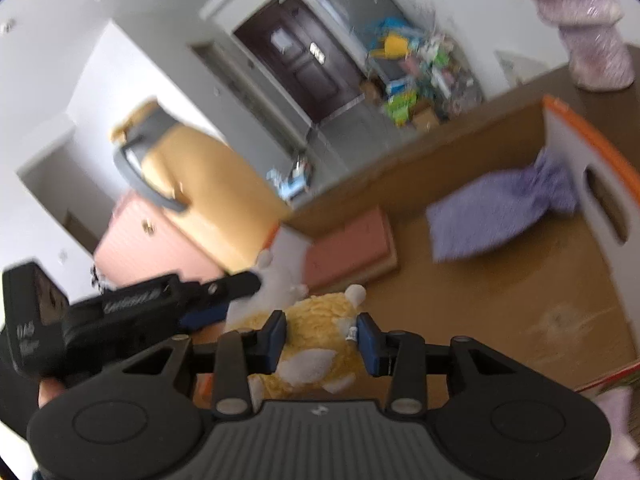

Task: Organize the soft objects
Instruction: 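Carry the plush sheep with the right tool into the box and release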

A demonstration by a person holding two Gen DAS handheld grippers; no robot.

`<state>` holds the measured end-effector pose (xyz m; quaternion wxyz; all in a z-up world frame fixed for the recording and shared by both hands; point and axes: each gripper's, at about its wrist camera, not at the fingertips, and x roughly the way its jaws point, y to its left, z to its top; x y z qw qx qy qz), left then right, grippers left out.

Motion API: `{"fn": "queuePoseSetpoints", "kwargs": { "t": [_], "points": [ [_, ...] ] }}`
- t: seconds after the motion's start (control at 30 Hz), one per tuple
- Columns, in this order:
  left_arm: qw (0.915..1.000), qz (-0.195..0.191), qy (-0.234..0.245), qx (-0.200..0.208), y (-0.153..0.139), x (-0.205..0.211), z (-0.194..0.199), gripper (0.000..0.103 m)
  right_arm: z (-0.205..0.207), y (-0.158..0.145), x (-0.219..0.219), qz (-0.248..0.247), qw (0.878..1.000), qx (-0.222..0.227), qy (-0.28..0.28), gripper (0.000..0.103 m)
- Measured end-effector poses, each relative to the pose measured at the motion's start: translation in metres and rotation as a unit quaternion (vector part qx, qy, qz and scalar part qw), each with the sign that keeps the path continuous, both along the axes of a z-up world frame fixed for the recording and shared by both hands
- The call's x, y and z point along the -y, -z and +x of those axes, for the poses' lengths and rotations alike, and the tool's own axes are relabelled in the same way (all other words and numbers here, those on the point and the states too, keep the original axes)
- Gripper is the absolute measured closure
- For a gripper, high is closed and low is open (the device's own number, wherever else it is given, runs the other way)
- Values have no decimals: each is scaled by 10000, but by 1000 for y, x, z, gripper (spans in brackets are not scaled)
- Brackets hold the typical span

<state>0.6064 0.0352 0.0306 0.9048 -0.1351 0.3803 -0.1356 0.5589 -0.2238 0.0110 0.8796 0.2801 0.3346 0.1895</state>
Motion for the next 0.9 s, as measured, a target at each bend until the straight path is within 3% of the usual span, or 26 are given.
{"fn": "queuePoseSetpoints", "kwargs": {
  "t": [0.1, 0.23, 0.3, 0.47, 0.6, 0.7, 0.8, 0.9],
  "points": [
    [9994, 292, 131, 97, 4, 5, -1, 47, 4, 13, -16, -183, 9992, -203, -283, 62],
    [9983, 503, 222, 187, 1, 16, -4, 32, -4, 7, -35, -747, 9957, -8, -545, 62],
    [9977, 591, 171, 283, -6, 19, -9, 31, -8, 2, -41, -861, 9934, 74, -750, 62],
    [9954, 754, 150, 580, -35, 15, -34, 24, -24, -23, -36, -1333, 9885, 429, -571, 59],
    [9900, 1105, 156, 865, -53, 14, -65, 17, -44, -52, -13, -1733, 9819, 717, -275, 40],
    [9829, 1495, 153, 1061, -60, 14, -96, 15, -62, -70, 7, -1970, 9763, 891, -67, 35],
    [9792, 1604, 92, 1236, -65, 12, -129, 13, -84, -86, 25, -2313, 9666, 1088, 175, 22],
    [9743, 1717, 77, 1454, -69, 13, -166, 10, -112, -94, 41, -2667, 9529, 1360, 479, 18]
  ]
}}
